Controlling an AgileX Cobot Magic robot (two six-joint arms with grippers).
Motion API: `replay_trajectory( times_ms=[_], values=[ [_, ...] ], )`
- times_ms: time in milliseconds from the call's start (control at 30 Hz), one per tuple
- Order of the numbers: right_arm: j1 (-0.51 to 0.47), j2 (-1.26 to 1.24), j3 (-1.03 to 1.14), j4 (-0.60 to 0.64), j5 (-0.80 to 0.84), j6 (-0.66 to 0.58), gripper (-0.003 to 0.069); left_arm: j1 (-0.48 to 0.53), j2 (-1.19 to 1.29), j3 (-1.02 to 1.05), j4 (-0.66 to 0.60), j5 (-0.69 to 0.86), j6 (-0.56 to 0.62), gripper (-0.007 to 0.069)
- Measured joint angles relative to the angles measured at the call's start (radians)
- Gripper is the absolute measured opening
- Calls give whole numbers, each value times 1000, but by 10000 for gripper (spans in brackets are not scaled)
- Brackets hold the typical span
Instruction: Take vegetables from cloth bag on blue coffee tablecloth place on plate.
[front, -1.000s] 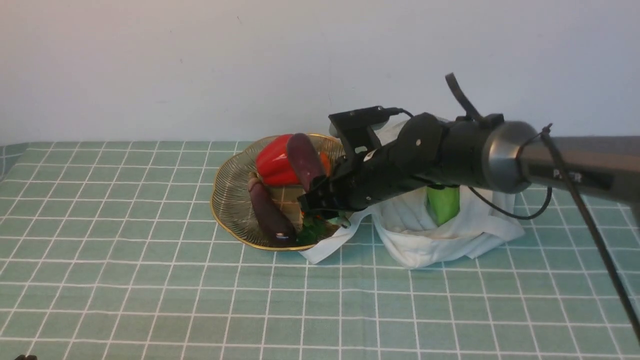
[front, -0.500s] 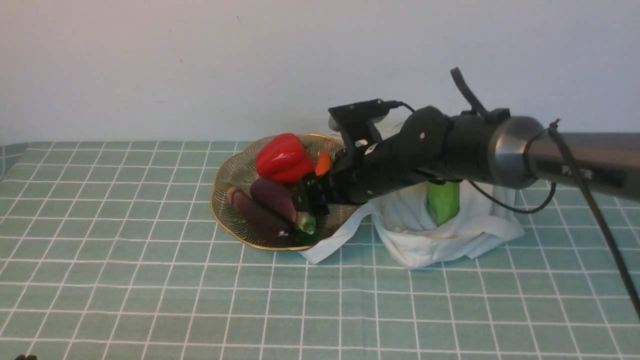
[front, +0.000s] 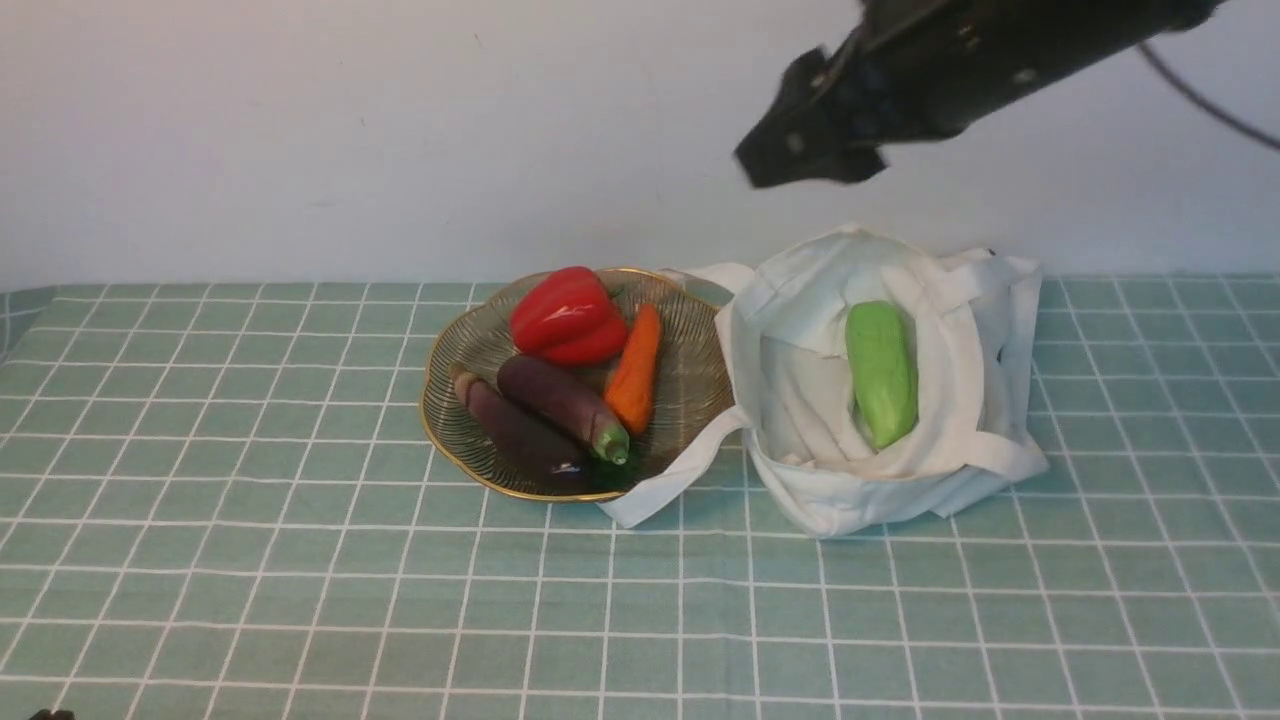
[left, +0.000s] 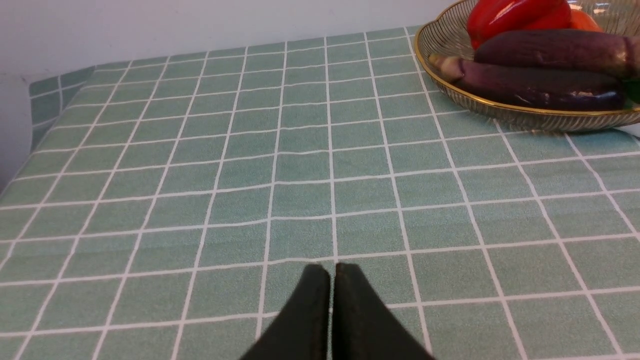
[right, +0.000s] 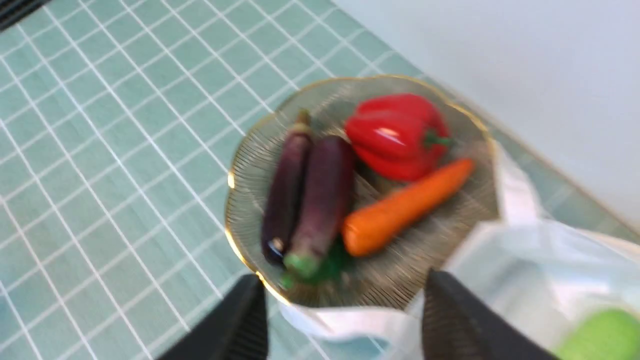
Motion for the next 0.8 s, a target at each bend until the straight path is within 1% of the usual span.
replay_trajectory(
  times_ms=[67,100,133,200,267,333,400,433,467,533,800],
  values=[
    [-64,-74,-4,-20,72,10,204,0,0,0,0,0,0,-5],
    [-75,-84,-4,-21,78,11,188,0,0,0,0,0,0,-5],
    [-109,-121,-4,-23,122,29,130,0,0,0,0,0,0,-5],
    [-154,-172,-4,-26,162,54,57,0,0,0,0,0,0,-5],
    [-189,-228,0,-28,172,76,10,0,0,0,0,0,0,-5],
    [-203,-259,9,-29,172,84,-1,0,0,0,0,0,0,-5],
    [-223,-361,53,-29,175,100,-12,0,0,0,0,0,0,-5],
    [-223,-361,58,-29,175,102,-13,0,0,0,0,0,0,-5],
    [-227,-436,98,-29,178,112,-14,0,0,0,0,0,0,-5],
    [-227,-491,134,-28,180,116,-14,0,0,0,0,0,0,-5],
    [-230,-941,513,31,176,136,-15,0,0,0,0,0,0,-5]
  ],
)
